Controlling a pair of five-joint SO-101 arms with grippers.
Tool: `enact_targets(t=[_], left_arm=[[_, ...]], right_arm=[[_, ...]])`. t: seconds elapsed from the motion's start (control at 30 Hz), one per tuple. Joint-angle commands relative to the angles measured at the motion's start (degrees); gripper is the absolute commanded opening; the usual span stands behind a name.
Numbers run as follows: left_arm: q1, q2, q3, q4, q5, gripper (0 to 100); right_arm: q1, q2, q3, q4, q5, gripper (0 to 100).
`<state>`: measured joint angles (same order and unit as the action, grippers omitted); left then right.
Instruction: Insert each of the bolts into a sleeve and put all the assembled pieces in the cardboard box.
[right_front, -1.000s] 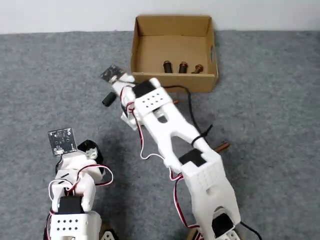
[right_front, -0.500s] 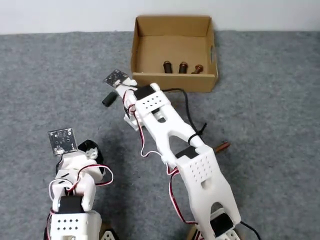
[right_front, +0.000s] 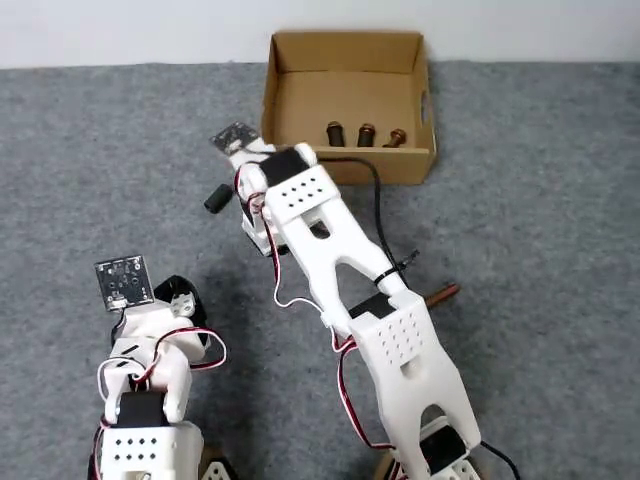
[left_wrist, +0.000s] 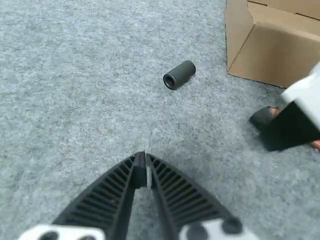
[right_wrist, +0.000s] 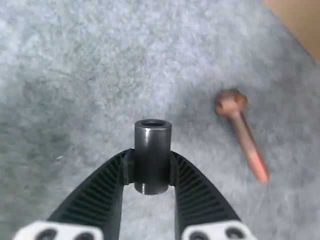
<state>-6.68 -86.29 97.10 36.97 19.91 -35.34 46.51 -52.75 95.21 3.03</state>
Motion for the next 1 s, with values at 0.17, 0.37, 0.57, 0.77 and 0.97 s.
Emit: enact_targets(t=[0.17, 0.37, 0.57, 0.77, 0.97], left_arm=[[1.3, 0.0, -0.3, -1.3, -0.1, 0], [1.4, 0.0, -0.3, -1.2, -0.1, 0], [1.4, 0.0, -0.3, -1.2, -0.1, 0], [1.5, 0.0, -0.3, -1.2, -0.1, 0], [1.5, 0.0, -0.3, -1.2, -0.1, 0]], right_arm=[[1.0, -12.7, -7.9, 7.8, -11.4, 0.8], [4.5, -24.6, 1.6, 7.8, -13.2, 0.8], [10.7, -41.0, 18.8, 7.7, -18.5, 0.8], [18.7, -57.2, 37.0, 7.5, -21.9, 0.8], [27.1, -71.0, 52.4, 5.9, -22.2, 0.8]])
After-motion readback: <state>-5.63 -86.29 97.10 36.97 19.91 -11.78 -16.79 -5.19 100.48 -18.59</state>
